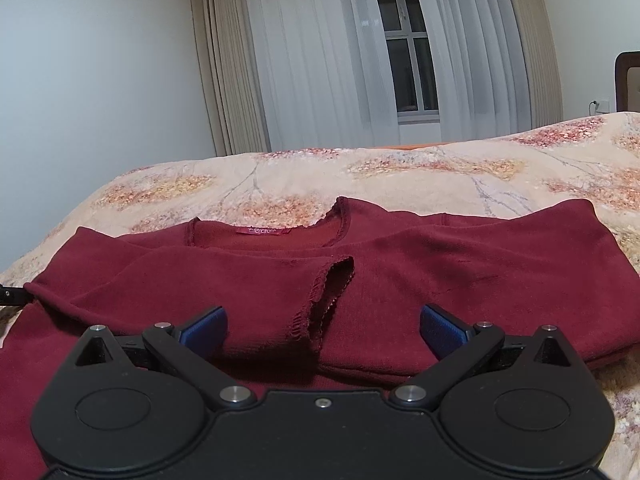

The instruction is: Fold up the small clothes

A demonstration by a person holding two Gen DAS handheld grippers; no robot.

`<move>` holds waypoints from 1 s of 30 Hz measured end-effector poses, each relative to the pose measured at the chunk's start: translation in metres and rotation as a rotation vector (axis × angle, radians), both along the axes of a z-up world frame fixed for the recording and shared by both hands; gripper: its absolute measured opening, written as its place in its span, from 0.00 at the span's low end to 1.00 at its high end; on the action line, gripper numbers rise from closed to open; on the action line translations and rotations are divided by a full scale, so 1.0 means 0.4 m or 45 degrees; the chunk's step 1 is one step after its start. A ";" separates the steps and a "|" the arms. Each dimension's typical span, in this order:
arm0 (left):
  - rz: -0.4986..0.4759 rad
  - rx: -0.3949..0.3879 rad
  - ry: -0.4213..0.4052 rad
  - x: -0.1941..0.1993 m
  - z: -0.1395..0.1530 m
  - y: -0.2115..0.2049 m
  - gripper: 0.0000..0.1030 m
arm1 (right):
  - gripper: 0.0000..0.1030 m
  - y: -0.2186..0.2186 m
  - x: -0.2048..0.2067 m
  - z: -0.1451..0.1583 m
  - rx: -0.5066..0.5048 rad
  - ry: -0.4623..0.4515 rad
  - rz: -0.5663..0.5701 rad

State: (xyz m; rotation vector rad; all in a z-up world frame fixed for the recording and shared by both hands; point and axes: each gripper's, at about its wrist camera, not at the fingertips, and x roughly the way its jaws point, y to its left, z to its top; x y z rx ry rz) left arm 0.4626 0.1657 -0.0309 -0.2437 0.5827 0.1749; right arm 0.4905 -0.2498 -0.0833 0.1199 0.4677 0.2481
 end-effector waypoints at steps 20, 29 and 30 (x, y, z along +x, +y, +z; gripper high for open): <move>-0.137 -0.027 -0.014 0.150 0.051 -0.023 0.51 | 0.99 0.004 0.000 -0.007 -0.008 -0.009 -0.002; -0.118 0.011 -0.055 0.161 0.035 -0.047 0.09 | 0.48 -0.013 -0.015 -0.006 0.042 -0.065 -0.014; -0.099 0.008 -0.047 0.165 0.027 -0.045 0.09 | 0.43 -0.011 -0.013 -0.006 0.038 -0.058 -0.008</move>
